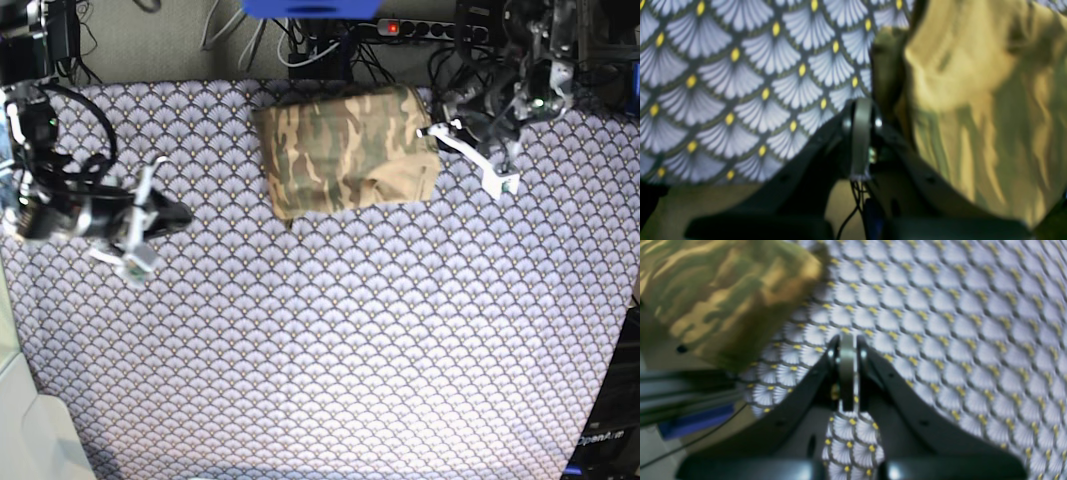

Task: Fold the T-shirt properly
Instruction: 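Push the bundle's corner with the left gripper to rotate it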

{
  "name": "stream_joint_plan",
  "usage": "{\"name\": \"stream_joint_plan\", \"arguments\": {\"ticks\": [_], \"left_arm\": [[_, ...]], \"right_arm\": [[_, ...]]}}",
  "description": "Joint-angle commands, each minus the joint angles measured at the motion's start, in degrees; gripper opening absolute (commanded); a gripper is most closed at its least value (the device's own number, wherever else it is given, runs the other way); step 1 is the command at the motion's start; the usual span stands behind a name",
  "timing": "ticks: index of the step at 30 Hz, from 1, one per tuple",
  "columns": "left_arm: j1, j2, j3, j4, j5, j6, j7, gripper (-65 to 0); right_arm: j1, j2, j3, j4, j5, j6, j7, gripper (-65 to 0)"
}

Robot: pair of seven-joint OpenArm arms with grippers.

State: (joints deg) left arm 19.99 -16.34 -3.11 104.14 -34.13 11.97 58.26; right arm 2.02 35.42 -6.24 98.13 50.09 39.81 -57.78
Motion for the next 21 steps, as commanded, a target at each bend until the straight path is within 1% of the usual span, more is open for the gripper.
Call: {"name": "stream_joint_plan", "arguments": {"ticks": [1, 3, 5, 11, 15, 18, 21], "left_arm": [[-0.3, 0.1, 0.3, -0.8, -0.5, -0.1, -0.2, -64.6], [-1.6, 1.1, 0.5, -2.7, -0.5, -0.1, -0.2, -64.6], [-2.3, 1.7, 0.6, -3.8, -0.5, -0.1, -0.2, -64.6], [-8.0, 2.5, 4.9, -8.6, -0.5, -0.1, -0.2, -64.6], [-12.8, 4.7, 7.5, -12.8, -0.5, -0.1, -0.2, -64.6], [-17.7, 6.7, 8.1, -15.9, -0.5, -0.1, -0.2, -64.6], [-23.1, 9.3, 8.3, -20.9, -0.5, -0.1, -3.0, -64.6]], "right_arm": [[-1.3, 0.9, 2.3, 0.9, 1.2, 0.2, 1.7, -65.0], [-4.5, 0.9, 5.5, 0.9, 1.2, 0.2, 2.8, -65.0], [-6.5, 0.7, 7.2, 0.9, 1.2, 0.2, 3.1, -65.0], [-10.1, 0.5, 7.6, 2.5, 1.2, 0.2, 3.1, -65.0], [-12.5, 0.5, 7.6, 4.8, 1.2, 0.2, 3.1, -65.0], [-12.9, 0.5, 7.6, 4.5, 1.1, 0.2, 3.1, -65.0], [-13.8, 0.6, 7.7, 4.6, -0.7, 0.2, 3.1, -65.0]]}}
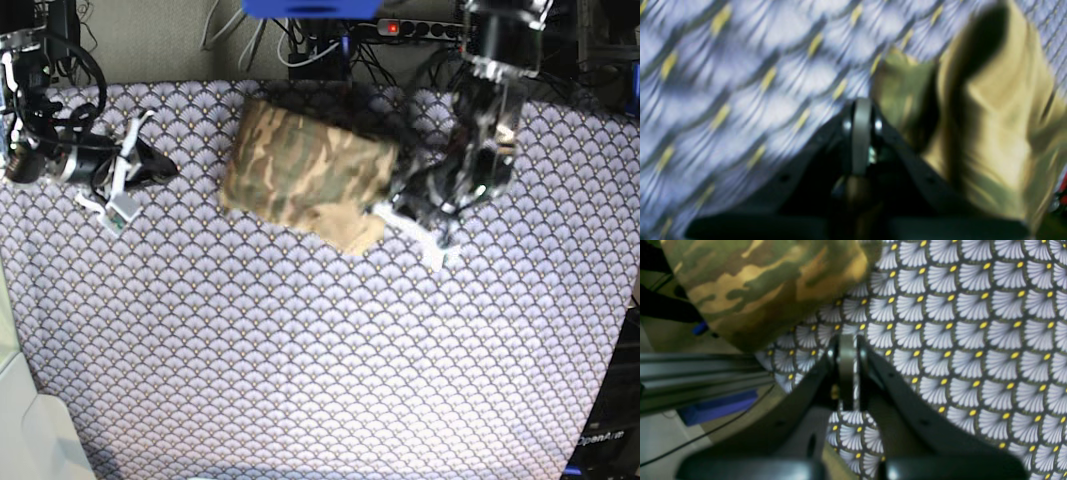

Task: Fold the T-shirt properly
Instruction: 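Push the bundle's corner with the left gripper to rotate it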

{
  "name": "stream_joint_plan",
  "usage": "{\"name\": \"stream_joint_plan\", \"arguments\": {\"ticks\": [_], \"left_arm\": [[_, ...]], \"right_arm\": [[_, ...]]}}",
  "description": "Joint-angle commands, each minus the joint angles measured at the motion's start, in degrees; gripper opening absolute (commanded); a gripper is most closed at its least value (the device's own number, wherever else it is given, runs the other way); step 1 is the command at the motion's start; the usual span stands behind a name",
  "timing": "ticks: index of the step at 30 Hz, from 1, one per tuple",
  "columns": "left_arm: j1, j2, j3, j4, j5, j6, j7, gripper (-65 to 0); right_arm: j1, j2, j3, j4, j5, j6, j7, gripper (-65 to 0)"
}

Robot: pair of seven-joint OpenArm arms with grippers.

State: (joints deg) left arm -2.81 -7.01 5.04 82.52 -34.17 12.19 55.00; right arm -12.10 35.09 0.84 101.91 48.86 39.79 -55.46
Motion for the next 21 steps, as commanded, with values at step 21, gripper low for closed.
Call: {"name": "stream_joint_plan", "arguments": {"ticks": [21], "left_arm": [[-2.3, -1.9, -11.6, 13.3, -0.9, 0.3, 11.9, -64.6]], "right_arm": [[4.8, -1.0, 5.1, 0.8, -10.6, 0.2, 0.6, -65.0]]}}
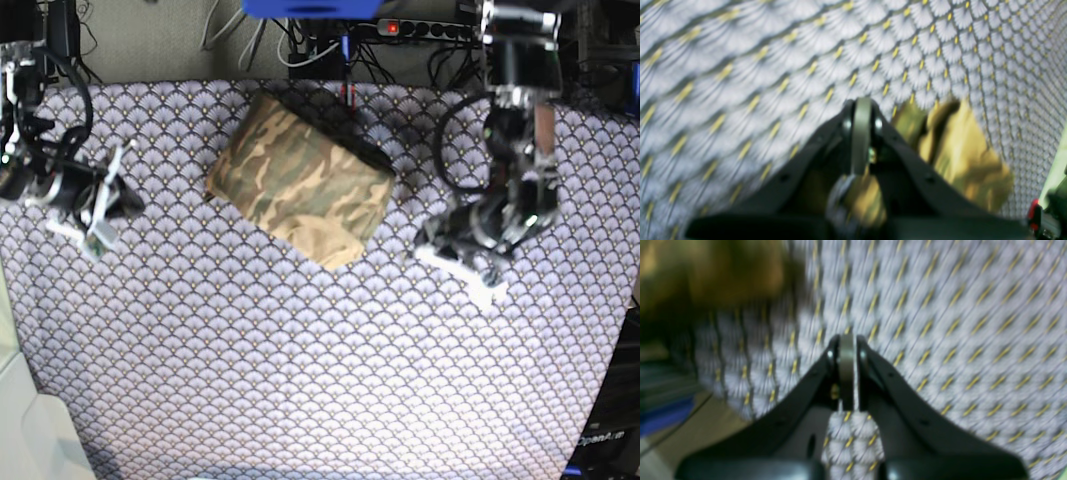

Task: Fold the T-shirt properly
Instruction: 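Push the bundle's corner with the left gripper to rotate it, then grasp the bundle's edge with the right gripper and straighten it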

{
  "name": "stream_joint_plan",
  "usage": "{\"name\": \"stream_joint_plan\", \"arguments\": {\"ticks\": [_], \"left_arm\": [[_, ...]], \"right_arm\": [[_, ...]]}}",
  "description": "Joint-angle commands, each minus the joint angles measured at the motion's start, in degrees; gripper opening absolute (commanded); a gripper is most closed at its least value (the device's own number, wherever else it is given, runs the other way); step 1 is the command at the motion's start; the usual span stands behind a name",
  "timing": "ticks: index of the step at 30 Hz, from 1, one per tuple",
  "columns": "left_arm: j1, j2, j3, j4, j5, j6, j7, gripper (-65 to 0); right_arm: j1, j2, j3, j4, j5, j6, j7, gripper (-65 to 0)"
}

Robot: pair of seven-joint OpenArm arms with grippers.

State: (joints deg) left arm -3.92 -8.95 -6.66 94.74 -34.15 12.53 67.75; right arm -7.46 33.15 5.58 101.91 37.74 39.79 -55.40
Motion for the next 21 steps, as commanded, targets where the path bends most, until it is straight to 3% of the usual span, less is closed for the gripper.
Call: {"name": "stream_joint_plan", "arguments": {"ticks": [1, 4, 9, 15, 21], "left_arm": [[1.2, 0.1, -1.9, 4.3, -0.5, -0.1, 1.6, -64.6], [6.7, 0.5, -5.9, 10.3, -0.4, -0.1, 5.0, -64.6], [13.3, 3.9, -6.0, 9.2, -0.4, -0.1, 4.9, -64.6], [15.1, 8.2, -6.1, 4.0, -0.4, -0.1, 4.7, -64.6], [13.6, 9.3, -4.6, -0.9, -0.4, -0.1, -1.5, -64.6]], "right_arm": [[1.7, 0.8, -0.3, 0.7, 0.5, 0.2, 0.3, -65.0], [6.0, 0.7, -3.8, -0.3, 0.5, 0.2, 0.1, -65.0], [13.0, 0.5, -12.0, -8.1, 0.5, 0.2, 0.9, -65.0], [15.9, -0.1, -20.7, -16.1, 0.5, 0.2, 8.3, -65.0], [12.6, -2.9, -22.9, -16.1, 0.5, 0.2, 9.0, -65.0]]}}
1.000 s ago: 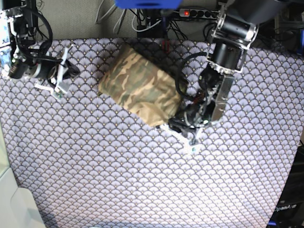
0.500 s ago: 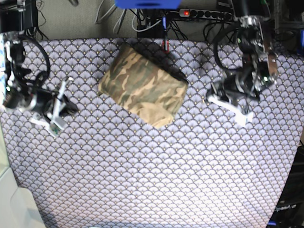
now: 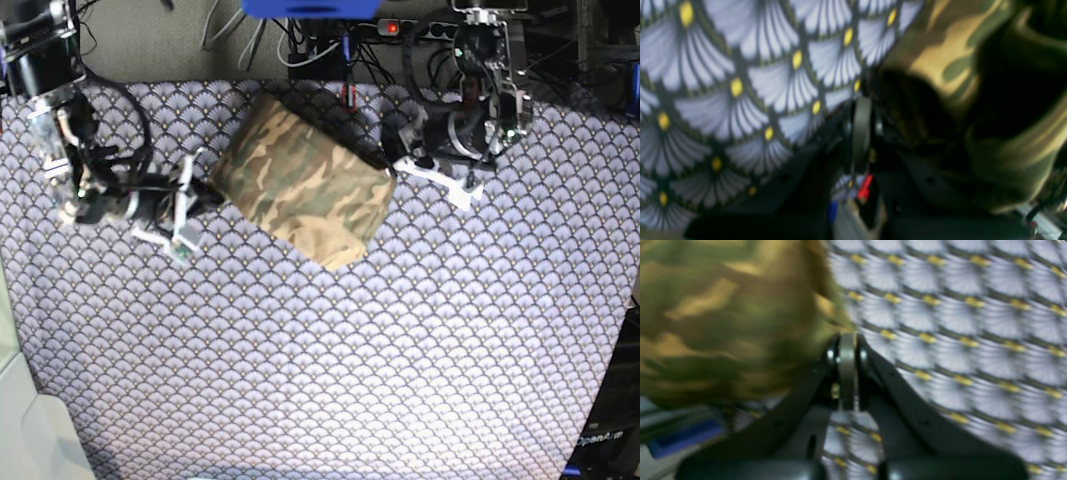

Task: Fold the T-shirt properly
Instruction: 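Grasp the bundle's edge with the right gripper and straighten it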

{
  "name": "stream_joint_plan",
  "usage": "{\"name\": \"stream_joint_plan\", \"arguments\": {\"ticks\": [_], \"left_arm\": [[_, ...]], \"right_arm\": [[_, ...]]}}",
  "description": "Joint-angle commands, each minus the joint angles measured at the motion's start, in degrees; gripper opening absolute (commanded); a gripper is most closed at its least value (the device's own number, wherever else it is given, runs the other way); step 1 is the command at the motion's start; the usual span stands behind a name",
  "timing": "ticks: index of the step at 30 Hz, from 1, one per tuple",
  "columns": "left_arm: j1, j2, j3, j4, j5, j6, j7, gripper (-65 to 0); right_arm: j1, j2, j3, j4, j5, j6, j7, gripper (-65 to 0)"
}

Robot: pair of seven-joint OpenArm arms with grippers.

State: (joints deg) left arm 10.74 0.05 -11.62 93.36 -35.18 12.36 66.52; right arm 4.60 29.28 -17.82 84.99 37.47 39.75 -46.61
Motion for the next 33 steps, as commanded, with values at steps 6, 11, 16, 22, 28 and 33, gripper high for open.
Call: {"name": "stream_joint_plan", "arguments": {"ticks": [6, 11, 16, 22, 28, 33], "left_arm": [[-7.8, 4.1, 6.0, -7.5, 0.6, 0.1, -2.1, -64.6], [-14.2, 7.8, 7.8, -16.2, 0.7, 0.1, -7.9, -64.6], [-19.5, 8.3, 10.1, -21.4, 0.1, 0.1, -11.9, -64.6], [-21.6, 7.1, 9.6, -20.1, 0.1, 0.2, -12.0, -64.7], [-16.9, 0.0, 8.0, -11.6, 0.1, 0.2, -7.9, -64.7], [-9.6, -4.6, -0.6, -3.7, 0.1, 0.1, -5.1, -64.7]], "right_arm": [[-5.0, -0.6, 0.5, 5.4, 0.7, 0.3, 0.2, -65.0], [-8.5, -0.6, 0.8, 8.9, 0.7, 0.3, 0.1, -65.0], [-11.6, -0.4, 0.8, 9.6, 0.7, 0.3, 0.2, -65.0], [-15.1, 1.0, 5.9, 10.2, 0.8, 0.3, 0.3, -65.0], [-20.0, 2.6, 16.9, 18.9, 1.0, 0.3, -0.3, -65.0], [-22.6, 0.6, 20.8, 28.5, 2.3, 0.3, -3.0, -65.0]]}}
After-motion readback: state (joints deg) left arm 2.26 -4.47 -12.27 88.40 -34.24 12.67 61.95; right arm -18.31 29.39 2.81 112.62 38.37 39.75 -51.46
